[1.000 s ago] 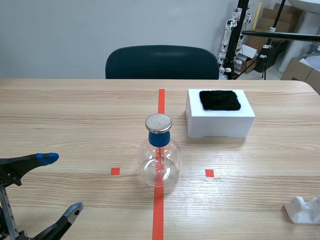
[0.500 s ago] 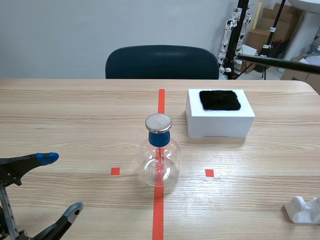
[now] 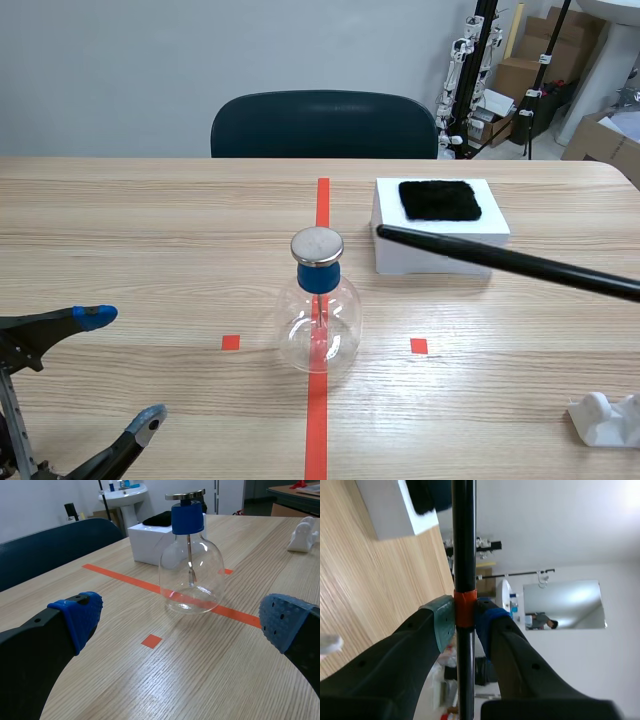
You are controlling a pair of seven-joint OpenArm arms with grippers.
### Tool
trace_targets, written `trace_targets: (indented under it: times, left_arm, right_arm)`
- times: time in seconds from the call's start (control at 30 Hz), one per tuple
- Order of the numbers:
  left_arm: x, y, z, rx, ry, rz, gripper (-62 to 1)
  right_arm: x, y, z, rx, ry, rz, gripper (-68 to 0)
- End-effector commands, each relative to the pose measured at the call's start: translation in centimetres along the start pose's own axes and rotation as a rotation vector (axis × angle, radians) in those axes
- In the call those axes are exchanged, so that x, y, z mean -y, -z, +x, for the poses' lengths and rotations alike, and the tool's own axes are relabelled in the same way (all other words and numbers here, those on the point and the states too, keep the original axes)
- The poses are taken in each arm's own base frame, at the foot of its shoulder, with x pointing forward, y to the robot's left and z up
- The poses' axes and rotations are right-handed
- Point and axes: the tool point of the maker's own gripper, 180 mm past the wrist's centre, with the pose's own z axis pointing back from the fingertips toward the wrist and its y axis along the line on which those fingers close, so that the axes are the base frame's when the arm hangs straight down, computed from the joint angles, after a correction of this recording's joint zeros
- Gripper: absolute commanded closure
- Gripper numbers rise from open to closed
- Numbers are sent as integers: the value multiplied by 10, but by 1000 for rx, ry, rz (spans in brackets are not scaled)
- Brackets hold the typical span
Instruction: Do the electroscope experiment. rub the rod on the fur
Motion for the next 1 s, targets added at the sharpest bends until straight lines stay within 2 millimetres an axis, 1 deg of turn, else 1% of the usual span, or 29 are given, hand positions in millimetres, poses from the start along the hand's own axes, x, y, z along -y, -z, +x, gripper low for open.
trace_targets:
  times: [0.0, 0.1, 0.27, 0.47, 0.73, 0.97]
  left_arm:
    - [-9, 0, 8, 28, 22, 14, -623]
    - [-9, 0, 8, 28, 22, 14, -623]
    - [-9, 0, 8, 28, 22, 14, -623]
    - [-9, 0, 8, 28, 22, 14, -623]
    - [-9, 0, 8, 28, 22, 14, -623]
    - [-9, 0, 8, 28, 22, 14, -623]
  right_arm:
    - [10, 4, 5, 33, -12, -40, 3]
    - [16, 9, 12, 52, -4, -68, 3]
    - [32, 21, 24, 66, -10, -123, 3]
    - [46, 36, 34, 66, 7, -162, 3]
    - [43, 41, 42, 87, 15, -148, 3]
    - [42, 41, 43, 93, 17, -145, 3]
